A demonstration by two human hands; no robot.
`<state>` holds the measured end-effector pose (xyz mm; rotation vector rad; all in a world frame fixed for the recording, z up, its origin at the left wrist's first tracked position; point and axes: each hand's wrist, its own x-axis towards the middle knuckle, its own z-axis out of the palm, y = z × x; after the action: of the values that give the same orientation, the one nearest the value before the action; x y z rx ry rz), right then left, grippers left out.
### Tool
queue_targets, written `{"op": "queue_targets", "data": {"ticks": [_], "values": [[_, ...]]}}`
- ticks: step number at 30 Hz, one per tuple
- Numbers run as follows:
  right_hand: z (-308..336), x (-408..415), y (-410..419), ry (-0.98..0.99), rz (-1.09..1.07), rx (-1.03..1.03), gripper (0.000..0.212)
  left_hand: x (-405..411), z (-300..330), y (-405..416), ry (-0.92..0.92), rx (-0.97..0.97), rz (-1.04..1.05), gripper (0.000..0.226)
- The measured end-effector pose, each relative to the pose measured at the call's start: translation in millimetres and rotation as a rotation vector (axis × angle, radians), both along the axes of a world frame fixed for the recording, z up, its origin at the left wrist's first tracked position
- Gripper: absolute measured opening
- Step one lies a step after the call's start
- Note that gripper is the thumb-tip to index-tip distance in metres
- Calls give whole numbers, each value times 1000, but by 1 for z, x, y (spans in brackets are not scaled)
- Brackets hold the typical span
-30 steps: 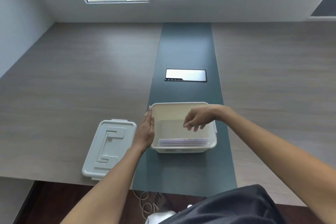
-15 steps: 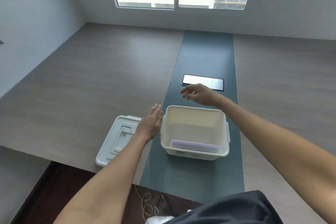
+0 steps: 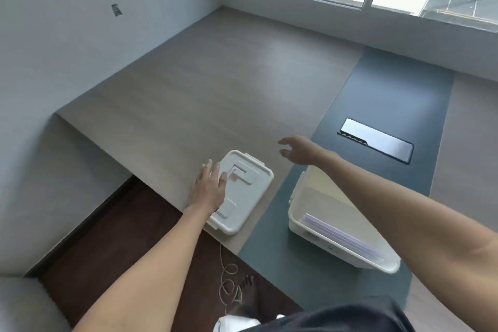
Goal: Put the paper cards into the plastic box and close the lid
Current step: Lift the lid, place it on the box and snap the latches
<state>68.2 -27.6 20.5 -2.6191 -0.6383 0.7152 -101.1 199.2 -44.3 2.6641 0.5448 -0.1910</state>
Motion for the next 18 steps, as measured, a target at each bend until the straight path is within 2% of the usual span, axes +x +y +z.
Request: {"op": "queue_targets", "data": {"ticks": [6, 9, 15, 18], "values": [[-40, 2, 59, 60, 148, -119, 51, -41, -24, 28, 123, -47, 214, 60], [-61, 4, 84, 102, 185, -164, 51, -52, -37, 33, 165, -125, 322, 52], [-93, 7, 99, 149, 156, -234, 39, -57, -50, 29, 201, -318, 448, 45], [-100, 4, 100, 165, 150, -231, 40, -57, -56, 28, 199, -369, 516, 42]]}}
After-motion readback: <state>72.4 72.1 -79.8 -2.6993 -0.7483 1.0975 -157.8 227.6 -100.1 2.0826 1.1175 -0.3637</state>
